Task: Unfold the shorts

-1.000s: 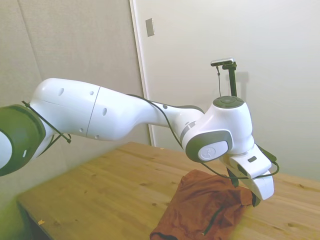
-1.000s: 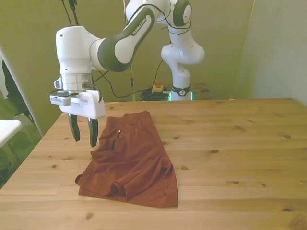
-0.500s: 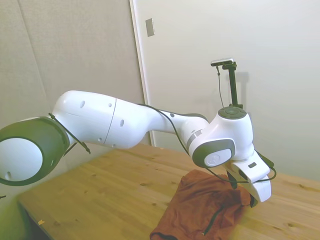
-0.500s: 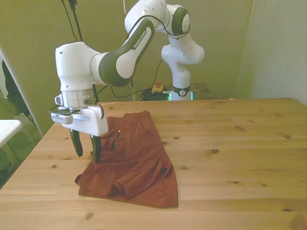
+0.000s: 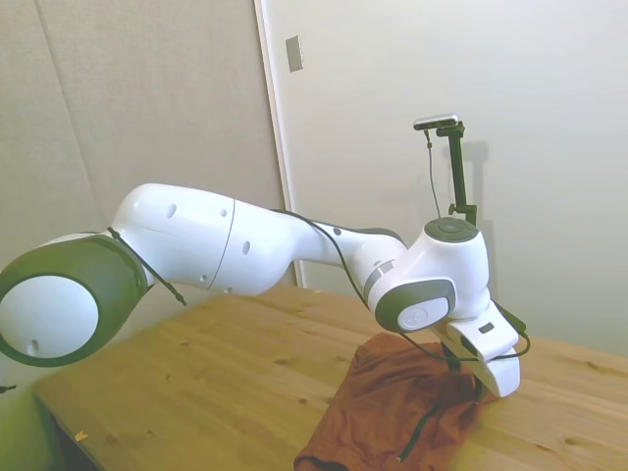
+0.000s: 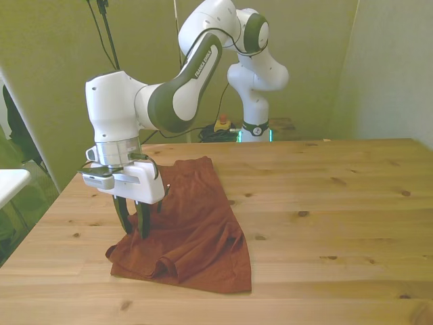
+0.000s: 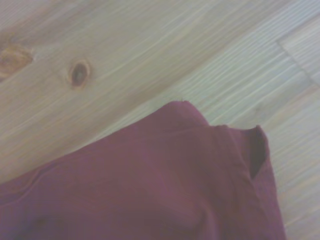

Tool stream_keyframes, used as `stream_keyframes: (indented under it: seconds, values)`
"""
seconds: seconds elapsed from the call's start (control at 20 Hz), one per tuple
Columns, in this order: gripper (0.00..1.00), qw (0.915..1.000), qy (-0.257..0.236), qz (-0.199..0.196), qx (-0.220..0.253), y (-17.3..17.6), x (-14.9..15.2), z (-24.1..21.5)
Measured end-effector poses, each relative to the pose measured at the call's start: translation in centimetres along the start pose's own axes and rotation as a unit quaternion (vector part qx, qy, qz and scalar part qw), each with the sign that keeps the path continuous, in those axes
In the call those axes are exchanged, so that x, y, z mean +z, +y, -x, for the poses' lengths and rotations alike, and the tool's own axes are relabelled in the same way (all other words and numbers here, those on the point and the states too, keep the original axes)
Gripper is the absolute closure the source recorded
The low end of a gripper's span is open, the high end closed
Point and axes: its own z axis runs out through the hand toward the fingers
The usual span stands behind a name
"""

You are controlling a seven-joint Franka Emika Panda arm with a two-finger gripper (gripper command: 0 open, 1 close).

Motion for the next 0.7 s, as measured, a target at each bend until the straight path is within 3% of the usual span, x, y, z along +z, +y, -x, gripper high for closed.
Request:
stream_keyframes:
  seconds: [0.7]
  values:
    - [1.00, 0.9999, -0.006, 0.004, -0.011, -0.15, 0.83, 0.67]
